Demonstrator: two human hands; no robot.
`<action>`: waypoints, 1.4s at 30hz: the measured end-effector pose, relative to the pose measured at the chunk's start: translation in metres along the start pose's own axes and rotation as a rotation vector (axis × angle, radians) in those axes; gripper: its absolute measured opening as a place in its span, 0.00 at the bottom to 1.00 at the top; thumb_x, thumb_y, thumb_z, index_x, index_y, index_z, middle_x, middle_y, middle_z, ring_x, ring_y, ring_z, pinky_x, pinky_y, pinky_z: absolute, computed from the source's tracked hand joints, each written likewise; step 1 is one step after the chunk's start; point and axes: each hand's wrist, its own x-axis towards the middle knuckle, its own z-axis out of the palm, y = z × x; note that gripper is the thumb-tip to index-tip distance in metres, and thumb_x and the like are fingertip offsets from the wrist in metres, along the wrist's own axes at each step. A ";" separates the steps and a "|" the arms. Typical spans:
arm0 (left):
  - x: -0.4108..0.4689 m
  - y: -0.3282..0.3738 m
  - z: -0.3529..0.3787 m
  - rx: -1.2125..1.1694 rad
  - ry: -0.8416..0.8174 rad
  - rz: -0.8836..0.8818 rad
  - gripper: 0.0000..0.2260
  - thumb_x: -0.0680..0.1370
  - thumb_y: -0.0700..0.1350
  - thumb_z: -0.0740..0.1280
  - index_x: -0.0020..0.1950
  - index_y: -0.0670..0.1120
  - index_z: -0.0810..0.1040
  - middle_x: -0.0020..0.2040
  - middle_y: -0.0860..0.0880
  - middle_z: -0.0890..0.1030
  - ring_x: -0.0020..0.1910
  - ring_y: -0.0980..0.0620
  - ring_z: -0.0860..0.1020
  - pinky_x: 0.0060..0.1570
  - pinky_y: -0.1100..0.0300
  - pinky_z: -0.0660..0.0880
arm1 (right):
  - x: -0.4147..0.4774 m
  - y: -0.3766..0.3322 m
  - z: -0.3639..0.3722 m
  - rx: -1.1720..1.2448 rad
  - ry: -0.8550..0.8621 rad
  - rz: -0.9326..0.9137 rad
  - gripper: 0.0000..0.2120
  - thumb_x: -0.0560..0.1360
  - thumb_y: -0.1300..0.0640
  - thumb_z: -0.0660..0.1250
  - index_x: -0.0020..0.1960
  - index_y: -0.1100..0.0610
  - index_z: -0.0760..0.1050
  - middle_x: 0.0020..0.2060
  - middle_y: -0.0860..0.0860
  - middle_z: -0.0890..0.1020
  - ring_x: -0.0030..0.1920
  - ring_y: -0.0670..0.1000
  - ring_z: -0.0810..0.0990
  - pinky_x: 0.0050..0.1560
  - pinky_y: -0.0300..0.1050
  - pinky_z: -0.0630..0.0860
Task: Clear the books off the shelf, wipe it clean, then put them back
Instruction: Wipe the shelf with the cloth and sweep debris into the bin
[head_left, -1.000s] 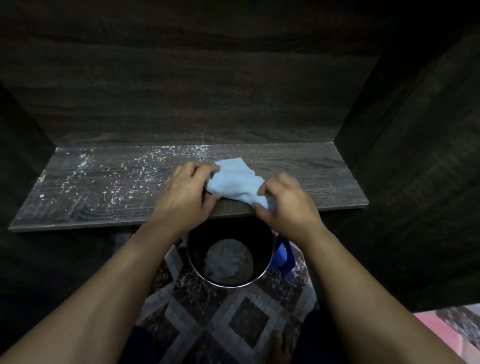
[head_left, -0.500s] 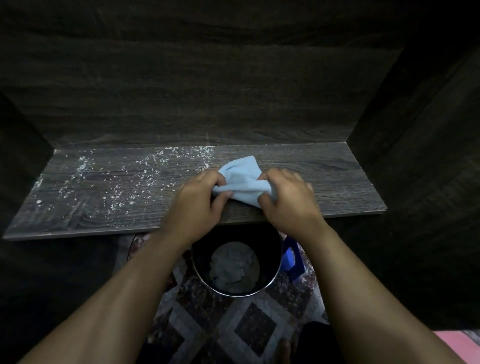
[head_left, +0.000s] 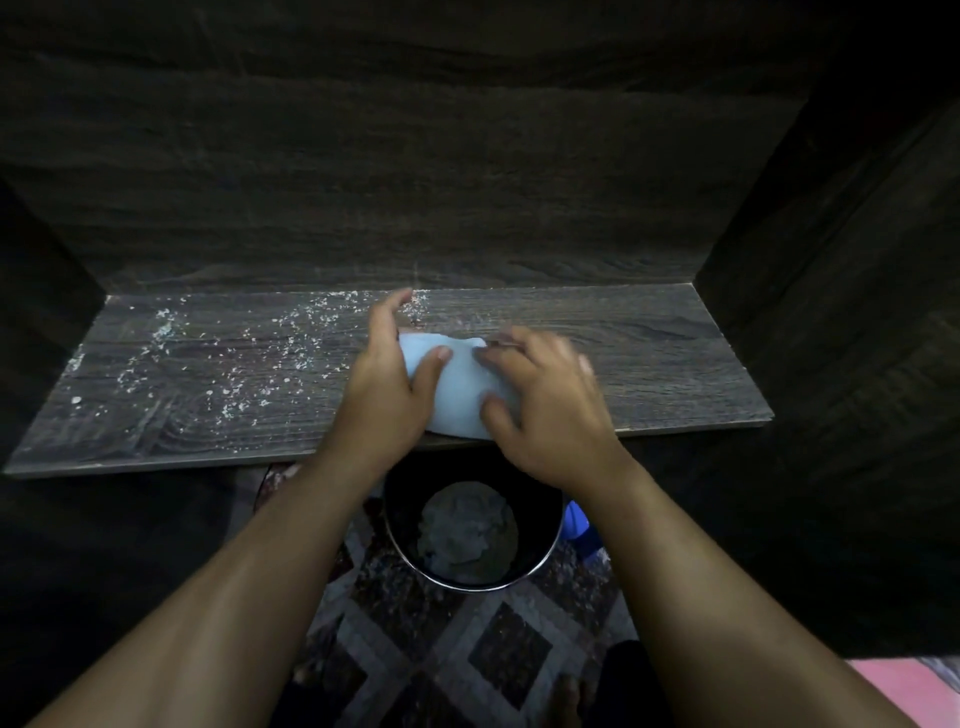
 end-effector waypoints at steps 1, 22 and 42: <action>-0.001 -0.002 -0.001 0.025 0.035 0.020 0.26 0.77 0.45 0.68 0.72 0.49 0.63 0.54 0.49 0.75 0.50 0.51 0.73 0.47 0.64 0.65 | -0.002 0.003 0.002 -0.004 -0.137 0.012 0.26 0.73 0.43 0.60 0.70 0.48 0.70 0.70 0.50 0.69 0.71 0.54 0.64 0.66 0.50 0.60; -0.008 0.001 -0.020 0.421 -0.255 0.315 0.21 0.71 0.50 0.71 0.56 0.52 0.63 0.54 0.49 0.76 0.48 0.47 0.74 0.41 0.55 0.67 | 0.001 0.013 0.008 0.366 0.189 -0.128 0.21 0.70 0.71 0.63 0.61 0.61 0.75 0.59 0.55 0.76 0.61 0.45 0.71 0.62 0.32 0.66; -0.011 -0.024 -0.001 0.310 -0.302 0.411 0.16 0.72 0.58 0.68 0.56 0.54 0.71 0.63 0.49 0.70 0.61 0.46 0.71 0.57 0.51 0.72 | 0.000 0.036 0.016 0.153 -0.012 -0.039 0.13 0.64 0.59 0.64 0.47 0.52 0.65 0.48 0.50 0.71 0.52 0.54 0.67 0.50 0.52 0.68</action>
